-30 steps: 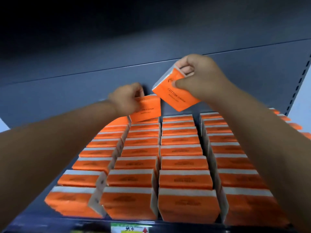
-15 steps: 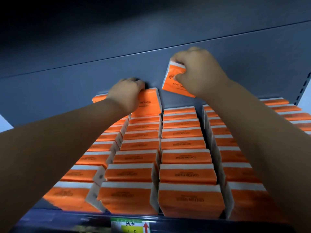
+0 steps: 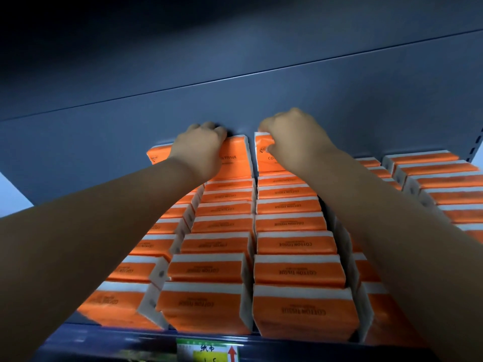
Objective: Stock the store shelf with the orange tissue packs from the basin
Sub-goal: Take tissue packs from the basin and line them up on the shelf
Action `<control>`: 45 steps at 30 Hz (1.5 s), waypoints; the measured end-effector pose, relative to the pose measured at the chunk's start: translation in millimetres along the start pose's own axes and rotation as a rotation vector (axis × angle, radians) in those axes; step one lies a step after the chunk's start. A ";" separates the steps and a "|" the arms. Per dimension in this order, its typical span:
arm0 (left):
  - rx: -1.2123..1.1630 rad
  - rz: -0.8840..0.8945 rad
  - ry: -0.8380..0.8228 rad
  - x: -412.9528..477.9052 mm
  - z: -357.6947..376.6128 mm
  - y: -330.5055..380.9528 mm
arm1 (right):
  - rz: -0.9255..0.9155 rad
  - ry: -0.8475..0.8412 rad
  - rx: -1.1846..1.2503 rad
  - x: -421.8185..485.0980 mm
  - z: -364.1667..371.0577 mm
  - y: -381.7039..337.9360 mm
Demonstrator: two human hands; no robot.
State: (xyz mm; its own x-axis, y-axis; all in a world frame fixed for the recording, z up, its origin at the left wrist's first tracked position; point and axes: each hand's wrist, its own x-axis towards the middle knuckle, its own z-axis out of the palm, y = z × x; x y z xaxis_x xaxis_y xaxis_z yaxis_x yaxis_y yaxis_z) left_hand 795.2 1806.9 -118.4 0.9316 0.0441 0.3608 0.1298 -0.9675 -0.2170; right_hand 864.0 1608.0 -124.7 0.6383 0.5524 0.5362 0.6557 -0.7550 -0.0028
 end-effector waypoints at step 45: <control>-0.038 -1.208 -0.297 -633.4 6.2 -71.5 | -0.217 -0.512 0.643 -355.4 43.3 -530.9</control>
State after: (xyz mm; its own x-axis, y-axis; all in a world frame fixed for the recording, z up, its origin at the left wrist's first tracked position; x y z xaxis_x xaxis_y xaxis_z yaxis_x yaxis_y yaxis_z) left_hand 197.9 1849.6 -337.0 0.2641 0.9602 0.0913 0.9513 -0.2749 0.1391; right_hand 306.5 1827.8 -350.3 0.4741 0.8704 0.1326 0.7874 -0.3518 -0.5062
